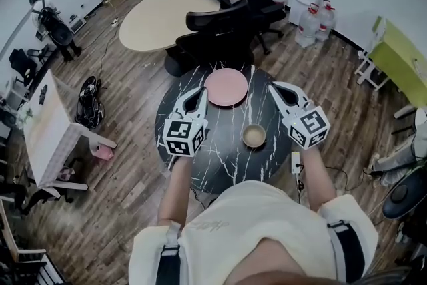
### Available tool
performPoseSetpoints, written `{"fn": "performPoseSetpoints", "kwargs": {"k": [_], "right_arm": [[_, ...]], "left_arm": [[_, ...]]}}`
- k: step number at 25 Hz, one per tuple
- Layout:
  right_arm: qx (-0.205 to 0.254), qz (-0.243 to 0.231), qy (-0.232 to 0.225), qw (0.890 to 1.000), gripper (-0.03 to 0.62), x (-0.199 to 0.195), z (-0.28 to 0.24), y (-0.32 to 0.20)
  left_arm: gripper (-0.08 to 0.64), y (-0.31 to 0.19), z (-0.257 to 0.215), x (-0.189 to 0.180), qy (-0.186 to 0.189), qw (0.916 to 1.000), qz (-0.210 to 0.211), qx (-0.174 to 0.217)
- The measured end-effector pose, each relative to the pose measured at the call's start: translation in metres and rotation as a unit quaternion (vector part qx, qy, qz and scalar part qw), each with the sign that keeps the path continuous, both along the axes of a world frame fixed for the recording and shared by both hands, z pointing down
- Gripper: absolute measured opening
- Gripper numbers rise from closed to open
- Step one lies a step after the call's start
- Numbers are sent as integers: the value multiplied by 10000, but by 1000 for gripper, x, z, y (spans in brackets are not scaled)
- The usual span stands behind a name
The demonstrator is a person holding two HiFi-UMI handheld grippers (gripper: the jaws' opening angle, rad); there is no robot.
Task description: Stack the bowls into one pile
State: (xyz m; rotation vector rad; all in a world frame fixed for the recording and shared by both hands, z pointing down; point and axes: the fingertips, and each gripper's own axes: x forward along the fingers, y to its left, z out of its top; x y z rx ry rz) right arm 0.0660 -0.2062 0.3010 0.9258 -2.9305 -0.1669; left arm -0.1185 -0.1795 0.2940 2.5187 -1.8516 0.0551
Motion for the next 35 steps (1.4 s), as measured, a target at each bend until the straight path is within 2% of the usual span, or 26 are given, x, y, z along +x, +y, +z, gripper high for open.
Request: {"fn": "performPoseSetpoints", "kwargs": {"k": [8,19,28,35], "right_arm": [[-277,-11,-71,9996,8,-3,15,2],[-422,45,-12,9991,8,5,34,-3],[-481,50,47,9988,6,4,34,-2],[-454,52,60,9989,8,3,34,-4]], "left_arm": [[21,-3,13,1,-8,9999,-5,-123],[21,-5,32,1,-43,9994,-38,-337],[21,-3,38,-2,284,9985,23,-477],[21,-5,42,-6,300,9981,-14,-537]]}}
